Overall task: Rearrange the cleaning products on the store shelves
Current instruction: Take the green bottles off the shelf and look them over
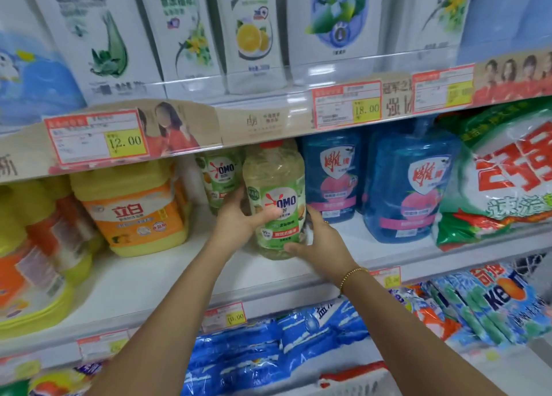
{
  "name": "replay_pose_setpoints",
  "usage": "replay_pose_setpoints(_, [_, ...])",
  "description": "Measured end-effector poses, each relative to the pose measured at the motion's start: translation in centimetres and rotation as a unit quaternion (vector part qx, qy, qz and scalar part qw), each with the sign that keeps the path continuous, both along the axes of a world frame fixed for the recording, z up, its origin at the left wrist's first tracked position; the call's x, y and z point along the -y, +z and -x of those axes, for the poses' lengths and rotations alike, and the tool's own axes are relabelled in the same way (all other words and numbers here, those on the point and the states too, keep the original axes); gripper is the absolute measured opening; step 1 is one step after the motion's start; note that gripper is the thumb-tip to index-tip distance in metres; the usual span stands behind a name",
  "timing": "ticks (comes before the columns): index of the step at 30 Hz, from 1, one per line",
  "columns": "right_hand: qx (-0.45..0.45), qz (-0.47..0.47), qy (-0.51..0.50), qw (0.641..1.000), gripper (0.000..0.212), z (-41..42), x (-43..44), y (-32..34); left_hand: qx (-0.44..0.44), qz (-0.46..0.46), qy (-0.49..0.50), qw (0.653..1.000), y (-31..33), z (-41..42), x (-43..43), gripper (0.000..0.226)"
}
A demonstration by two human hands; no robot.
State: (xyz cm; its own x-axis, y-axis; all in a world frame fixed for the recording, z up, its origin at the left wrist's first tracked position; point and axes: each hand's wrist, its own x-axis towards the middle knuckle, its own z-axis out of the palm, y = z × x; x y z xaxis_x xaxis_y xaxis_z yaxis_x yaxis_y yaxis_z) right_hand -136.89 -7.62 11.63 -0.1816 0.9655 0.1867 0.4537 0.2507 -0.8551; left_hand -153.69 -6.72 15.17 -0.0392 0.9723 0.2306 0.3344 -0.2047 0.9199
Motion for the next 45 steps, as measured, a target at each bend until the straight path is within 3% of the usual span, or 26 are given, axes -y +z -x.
replay_pose_setpoints(4, [-0.038, 0.023, 0.052, 0.998, 0.075, -0.4, -1.1, -0.6, 0.001, 0.052, -0.057, 0.997, -1.6, 0.3, -0.5, 0.028])
replay_pose_setpoints(11, [-0.066, 0.047, 0.093, 0.992, 0.076, -0.5, -2.4, -1.6, 0.051, 0.023, -0.03, 0.998, -2.5, -0.1, -0.8, 0.034])
replay_pose_setpoints(16, [-0.012, -0.028, 0.032, 0.999, 0.073, 0.0, -1.5, -1.9, 0.036, 0.028, -0.047, 0.998, -2.4, -0.1, -0.4, 0.041])
replay_pose_setpoints(18, [0.028, -0.06, -0.003, 0.998, 0.074, 0.2, -1.0, -2.3, 0.032, 0.011, 0.013, 0.999, -2.1, 1.0, -0.8, 0.048])
replay_pose_setpoints(21, [0.092, -0.092, -0.055, 0.99, 0.079, 0.1, -0.6, -2.8, 0.039, -0.038, 0.187, 0.981, -2.0, 3.3, -2.5, 0.045])
replay_pose_setpoints(24, [0.082, -0.083, -0.059, 0.991, 0.083, 0.4, -0.5, -2.6, 0.033, 0.034, 0.26, 0.965, -2.0, 4.7, -5.1, 0.056])
replay_pose_setpoints(30, [0.044, -0.028, -0.055, 0.997, 0.07, 0.8, -1.0, -2.1, -0.011, 0.041, 0.236, 0.971, -2.7, 6.8, -10.1, 0.079])
replay_pose_setpoints(38, [-0.01, -0.018, -0.036, 0.999, 0.065, 0.4, -1.6, -2.2, 0.013, 0.022, 0.239, 0.971, -3.4, 6.6, -9.3, 0.073])
replay_pose_setpoints(41, [-0.017, -0.022, -0.041, 0.999, 0.066, 0.1, -1.5, -2.3, 0.024, 0.028, 0.24, 0.97, -2.9, 6.1, -7.8, 0.06])
replay_pose_setpoints(45, [-0.006, -0.024, -0.028, 0.999, 0.064, -0.1, -1.4, -2.2, 0.008, 0.02, 0.217, 0.976, -2.4, 6.1, -5.4, 0.072])
